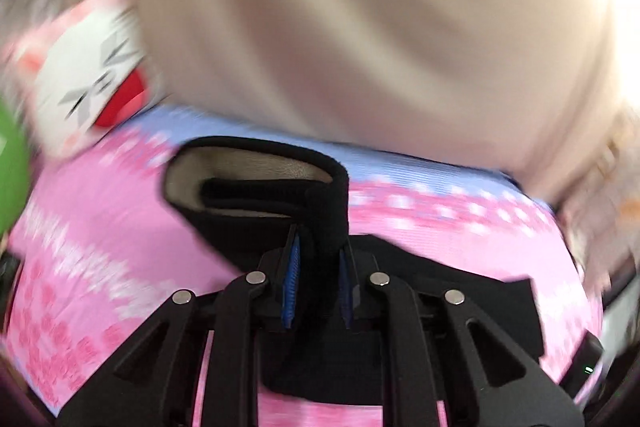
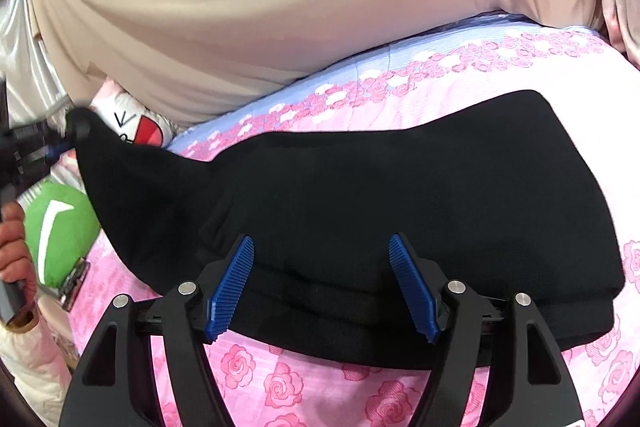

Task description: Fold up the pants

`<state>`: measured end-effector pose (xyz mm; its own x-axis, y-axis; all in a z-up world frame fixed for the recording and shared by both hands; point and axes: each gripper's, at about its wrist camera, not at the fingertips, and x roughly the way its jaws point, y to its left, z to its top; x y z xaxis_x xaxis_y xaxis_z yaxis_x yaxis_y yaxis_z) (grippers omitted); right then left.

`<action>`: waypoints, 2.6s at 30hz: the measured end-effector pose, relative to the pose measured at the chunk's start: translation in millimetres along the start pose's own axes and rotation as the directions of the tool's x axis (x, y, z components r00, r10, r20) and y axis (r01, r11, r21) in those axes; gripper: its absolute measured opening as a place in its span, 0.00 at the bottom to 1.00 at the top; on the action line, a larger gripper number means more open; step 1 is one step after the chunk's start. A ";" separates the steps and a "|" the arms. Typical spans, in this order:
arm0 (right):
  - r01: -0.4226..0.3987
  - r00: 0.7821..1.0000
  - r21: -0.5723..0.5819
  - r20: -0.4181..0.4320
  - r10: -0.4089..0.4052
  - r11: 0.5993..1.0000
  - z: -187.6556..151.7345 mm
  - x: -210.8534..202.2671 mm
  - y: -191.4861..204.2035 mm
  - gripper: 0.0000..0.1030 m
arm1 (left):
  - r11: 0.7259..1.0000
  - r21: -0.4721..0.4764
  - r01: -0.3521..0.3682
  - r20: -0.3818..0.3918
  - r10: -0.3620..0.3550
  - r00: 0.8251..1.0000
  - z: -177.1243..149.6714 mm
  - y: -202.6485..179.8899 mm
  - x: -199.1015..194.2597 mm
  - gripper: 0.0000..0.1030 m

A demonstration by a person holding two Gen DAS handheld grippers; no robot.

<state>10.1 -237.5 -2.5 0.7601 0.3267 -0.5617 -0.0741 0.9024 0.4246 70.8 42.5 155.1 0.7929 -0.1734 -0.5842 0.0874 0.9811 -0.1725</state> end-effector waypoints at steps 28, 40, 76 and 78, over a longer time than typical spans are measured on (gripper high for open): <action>-0.077 0.972 -0.008 -0.223 0.073 0.997 54.9 70.5 -2.1 0.77 | 0.936 0.163 -0.313 -0.039 0.323 0.946 -96.4 10.6 28.1 0.90; -0.245 0.950 -0.004 -0.203 0.239 0.970 86.0 60.7 58.4 0.15 | 0.956 0.103 -0.276 -0.093 0.286 0.954 -105.2 48.9 19.1 0.90; 0.070 0.982 0.072 -0.181 -0.056 0.995 113.9 38.2 -123.0 0.28 | 0.959 0.273 -0.074 -0.126 0.112 0.986 -108.8 -95.0 51.6 0.92; 0.043 0.983 0.039 -0.183 -0.035 0.998 116.7 36.6 -108.6 0.23 | 0.958 0.278 -0.077 -0.124 0.115 0.986 -107.9 -94.6 52.8 0.92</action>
<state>121.3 -356.3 13.6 0.6314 0.3404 -0.6968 -0.0157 0.9040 0.4273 39.4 -68.6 55.0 0.7168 -0.0684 -0.6939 0.1900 0.9767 0.1000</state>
